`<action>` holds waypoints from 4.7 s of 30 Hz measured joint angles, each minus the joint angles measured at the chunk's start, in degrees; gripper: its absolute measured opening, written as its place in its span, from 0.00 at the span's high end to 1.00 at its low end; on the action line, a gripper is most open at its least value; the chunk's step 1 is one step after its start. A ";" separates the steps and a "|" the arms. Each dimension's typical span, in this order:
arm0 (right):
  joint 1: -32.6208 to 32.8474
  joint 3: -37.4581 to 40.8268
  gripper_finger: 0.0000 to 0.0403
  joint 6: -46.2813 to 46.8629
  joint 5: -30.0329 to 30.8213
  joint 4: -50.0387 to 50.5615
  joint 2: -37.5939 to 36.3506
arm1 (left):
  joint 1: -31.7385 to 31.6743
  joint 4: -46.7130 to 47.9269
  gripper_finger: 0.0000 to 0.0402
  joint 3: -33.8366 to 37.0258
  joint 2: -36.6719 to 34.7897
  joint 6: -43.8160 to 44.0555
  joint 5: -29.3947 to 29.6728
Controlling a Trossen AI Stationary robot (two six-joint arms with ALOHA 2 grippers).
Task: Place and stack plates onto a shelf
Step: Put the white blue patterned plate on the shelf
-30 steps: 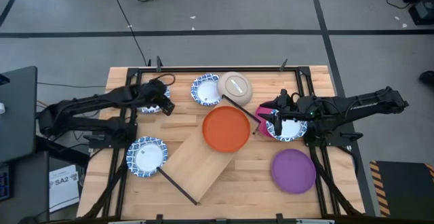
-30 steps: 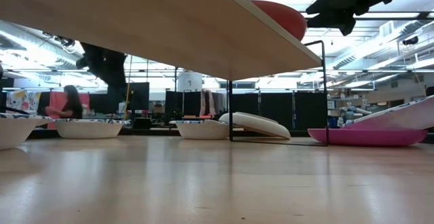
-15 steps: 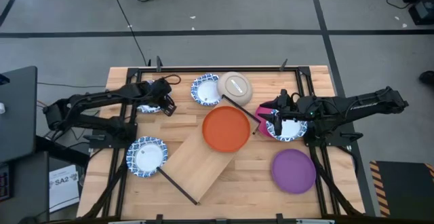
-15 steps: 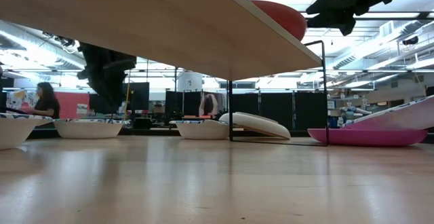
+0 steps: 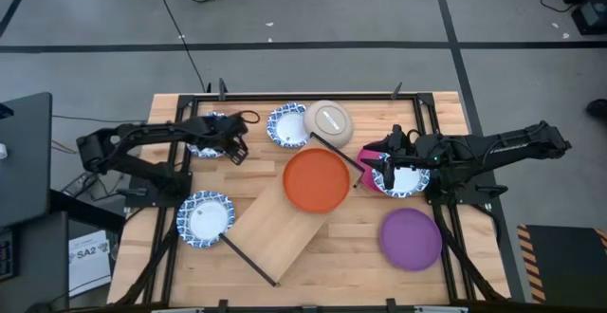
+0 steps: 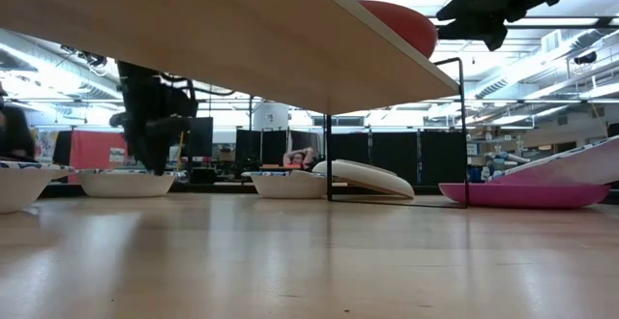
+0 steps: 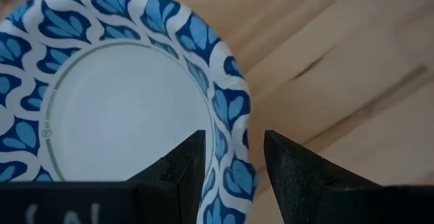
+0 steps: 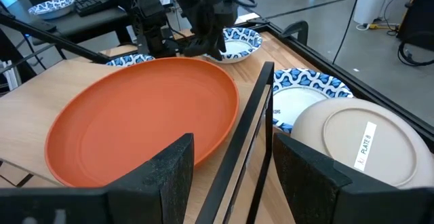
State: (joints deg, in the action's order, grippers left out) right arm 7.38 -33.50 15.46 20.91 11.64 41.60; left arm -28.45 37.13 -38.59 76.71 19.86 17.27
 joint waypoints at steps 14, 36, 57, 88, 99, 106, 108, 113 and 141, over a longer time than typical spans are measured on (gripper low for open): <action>0.00 0.00 0.49 0.00 0.00 0.00 0.00 | 0.00 -0.10 0.65 0.02 3.21 -0.15 0.75; 0.00 0.00 0.49 0.00 0.00 0.02 0.00 | 0.00 0.02 0.90 0.02 3.14 -0.10 0.95; 0.00 0.00 0.49 0.00 -0.02 0.00 0.00 | 0.22 7.42 0.98 -2.80 3.01 -0.09 0.93; -0.02 -0.02 0.49 -0.02 -0.02 0.06 0.02 | 31.49 33.38 0.98 -47.26 3.01 2.14 5.60; -0.01 -0.02 0.49 -0.17 -0.01 0.05 0.01 | 48.69 33.39 0.98 -47.30 3.12 9.00 5.58; -0.02 -0.02 0.49 -0.17 0.00 0.04 0.02 | 58.93 32.65 0.98 -47.30 3.13 16.93 5.57; -0.01 -0.02 0.49 -0.17 0.00 0.04 0.02 | 61.62 31.76 0.98 -47.30 3.13 18.67 5.58; -0.01 -0.02 0.49 -0.17 -0.01 0.04 0.02 | 66.88 26.02 0.98 -47.30 3.16 19.99 7.38; -0.02 -0.02 0.49 -0.17 -0.02 -0.01 0.02 | 71.19 19.33 0.97 -47.30 14.44 13.57 1.74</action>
State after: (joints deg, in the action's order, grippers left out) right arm 7.35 -33.52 15.29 20.88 11.63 41.63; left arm 42.74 56.47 -85.89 91.15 33.42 19.01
